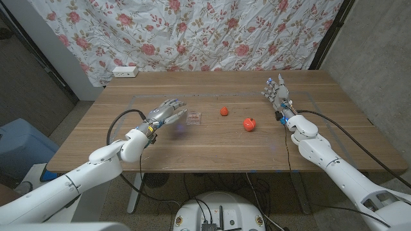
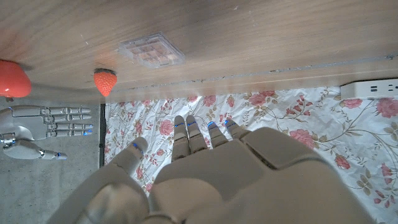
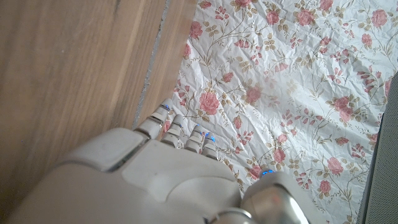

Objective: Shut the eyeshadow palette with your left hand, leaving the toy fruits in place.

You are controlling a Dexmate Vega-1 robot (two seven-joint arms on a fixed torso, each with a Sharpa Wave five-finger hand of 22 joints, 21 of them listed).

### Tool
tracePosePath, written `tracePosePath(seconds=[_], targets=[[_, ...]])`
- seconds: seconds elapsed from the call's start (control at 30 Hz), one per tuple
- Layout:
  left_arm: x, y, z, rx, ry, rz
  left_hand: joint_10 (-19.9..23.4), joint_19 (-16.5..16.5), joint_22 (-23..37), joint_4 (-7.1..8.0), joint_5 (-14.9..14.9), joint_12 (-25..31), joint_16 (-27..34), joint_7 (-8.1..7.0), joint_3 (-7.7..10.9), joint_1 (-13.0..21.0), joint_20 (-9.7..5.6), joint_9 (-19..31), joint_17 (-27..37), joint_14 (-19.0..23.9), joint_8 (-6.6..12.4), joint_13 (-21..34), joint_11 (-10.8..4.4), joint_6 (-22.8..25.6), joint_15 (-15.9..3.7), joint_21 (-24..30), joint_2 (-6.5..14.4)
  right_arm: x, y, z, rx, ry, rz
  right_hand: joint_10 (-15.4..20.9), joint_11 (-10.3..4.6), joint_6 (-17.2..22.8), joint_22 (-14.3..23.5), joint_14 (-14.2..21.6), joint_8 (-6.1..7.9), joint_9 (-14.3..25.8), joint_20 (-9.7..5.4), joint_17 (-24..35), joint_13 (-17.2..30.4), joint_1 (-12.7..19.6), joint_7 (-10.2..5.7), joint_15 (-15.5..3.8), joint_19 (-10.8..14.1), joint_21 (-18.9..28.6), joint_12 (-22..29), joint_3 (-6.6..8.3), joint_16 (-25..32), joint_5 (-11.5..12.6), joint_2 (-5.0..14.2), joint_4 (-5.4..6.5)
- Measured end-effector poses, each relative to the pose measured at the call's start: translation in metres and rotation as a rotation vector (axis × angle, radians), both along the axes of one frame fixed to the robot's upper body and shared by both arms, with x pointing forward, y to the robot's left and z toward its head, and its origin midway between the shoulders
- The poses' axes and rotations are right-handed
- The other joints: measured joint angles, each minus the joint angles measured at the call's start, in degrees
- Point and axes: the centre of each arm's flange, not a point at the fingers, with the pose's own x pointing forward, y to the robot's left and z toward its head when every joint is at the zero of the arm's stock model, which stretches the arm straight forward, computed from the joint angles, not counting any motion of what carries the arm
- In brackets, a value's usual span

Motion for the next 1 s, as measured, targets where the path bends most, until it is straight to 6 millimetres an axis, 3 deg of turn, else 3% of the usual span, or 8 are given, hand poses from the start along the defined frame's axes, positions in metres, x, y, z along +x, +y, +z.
tracePosePath(seconds=[0.3,0.37,0.77,1.0], targets=[[0.006,0.008,0.004,-0.12,-0.006,-0.027,-0.33,-0.19,0.0,-0.68,0.0,-0.31,-0.39,0.15,1.16,0.51,0.19,0.0,-0.26,1.74,0.0,0.0,0.33,0.46,-0.31,0.55,0.27,0.0,0.0,0.0,0.0,0.0,0.0,0.0,0.0,0.0,0.0,0.0,0.0,0.0,0.0,0.0,0.0,0.0,0.0,0.0,0.0,0.0,0.0,0.0,0.0,0.0,0.0,0.0],[0.005,0.008,0.005,-0.136,-0.007,-0.04,-0.33,0.34,0.0,-0.66,0.0,-0.32,-0.4,-0.01,1.36,0.54,-0.33,0.0,-0.26,2.17,-0.19,0.0,0.33,0.61,-0.48,0.83,0.24,0.0,0.0,0.0,0.0,0.0,0.0,0.0,0.0,0.0,0.0,0.0,0.0,0.0,0.0,0.0,0.0,0.0,0.0,0.0,0.0,0.0,0.0,0.0,0.0,0.0,0.0,0.0],[0.019,0.017,0.011,-0.31,-0.03,-0.072,-1.25,7.03,-0.25,-2.14,0.0,-0.74,-0.88,-0.22,3.87,1.59,-2.32,0.01,-0.53,5.11,-0.49,0.01,1.24,0.39,-0.42,1.7,0.69,0.0,0.0,0.0,0.0,0.0,0.0,0.0,0.0,0.0,0.0,0.0,0.0,0.0,0.0,0.0,0.0,0.0,0.0,0.0,0.0,0.0,0.0,0.0,0.0,0.0,0.0,0.0],[0.023,0.02,0.013,-0.413,-0.025,-0.092,-1.46,11.59,-0.27,-3.99,0.0,-0.74,-1.17,0.26,5.73,3.1,-2.78,0.01,-0.53,5.73,-0.48,0.01,1.45,0.75,-0.21,2.15,1.15,0.0,0.0,0.0,0.0,0.0,0.0,0.0,0.0,0.0,0.0,0.0,0.0,0.0,0.0,0.0,0.0,0.0,0.0,0.0,0.0,0.0,0.0,0.0,0.0,0.0,0.0,0.0]])
